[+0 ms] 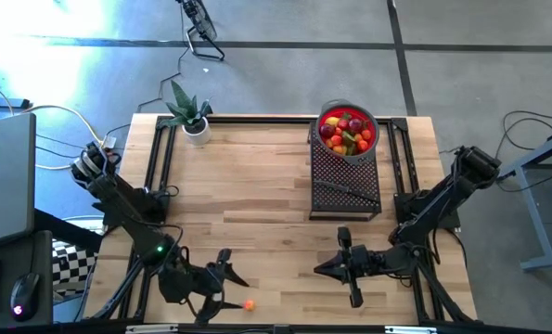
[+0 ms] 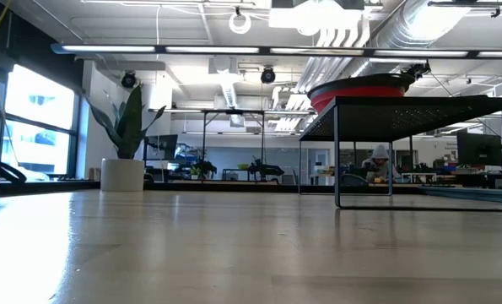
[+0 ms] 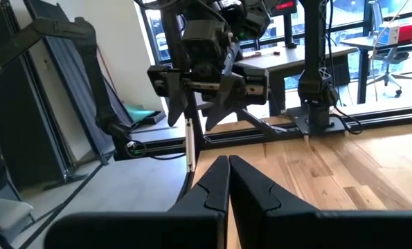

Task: Pick & Place Fruit
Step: Put the pear into the strainer bowl on the shelf

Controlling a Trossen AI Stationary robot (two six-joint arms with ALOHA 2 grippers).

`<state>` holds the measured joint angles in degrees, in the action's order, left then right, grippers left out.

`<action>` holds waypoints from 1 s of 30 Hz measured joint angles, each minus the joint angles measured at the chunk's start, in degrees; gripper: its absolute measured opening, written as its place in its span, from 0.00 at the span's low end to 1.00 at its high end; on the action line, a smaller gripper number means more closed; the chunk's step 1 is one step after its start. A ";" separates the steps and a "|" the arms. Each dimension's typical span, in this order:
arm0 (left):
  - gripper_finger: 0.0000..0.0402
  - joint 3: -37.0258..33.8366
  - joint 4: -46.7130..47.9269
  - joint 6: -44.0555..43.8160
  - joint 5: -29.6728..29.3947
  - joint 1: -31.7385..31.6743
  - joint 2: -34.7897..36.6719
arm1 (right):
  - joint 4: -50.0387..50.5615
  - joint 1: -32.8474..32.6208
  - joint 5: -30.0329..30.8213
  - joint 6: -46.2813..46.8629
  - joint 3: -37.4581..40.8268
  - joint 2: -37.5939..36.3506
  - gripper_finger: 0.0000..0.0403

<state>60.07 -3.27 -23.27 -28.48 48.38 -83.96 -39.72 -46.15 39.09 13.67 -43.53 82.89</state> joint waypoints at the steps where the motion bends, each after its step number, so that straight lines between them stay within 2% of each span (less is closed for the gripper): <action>1: 0.61 0.00 -0.17 -0.02 0.13 0.00 0.01 | 0.01 0.00 0.00 -0.02 0.00 0.00 0.01; 30: 0.61 -0.02 0.28 0.01 0.43 0.00 0.09 | 0.07 0.00 -0.04 -0.44 0.00 0.00 0.01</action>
<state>60.05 -2.98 -23.27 -28.05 48.38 -83.88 -39.66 -46.15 39.05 13.23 -43.53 82.89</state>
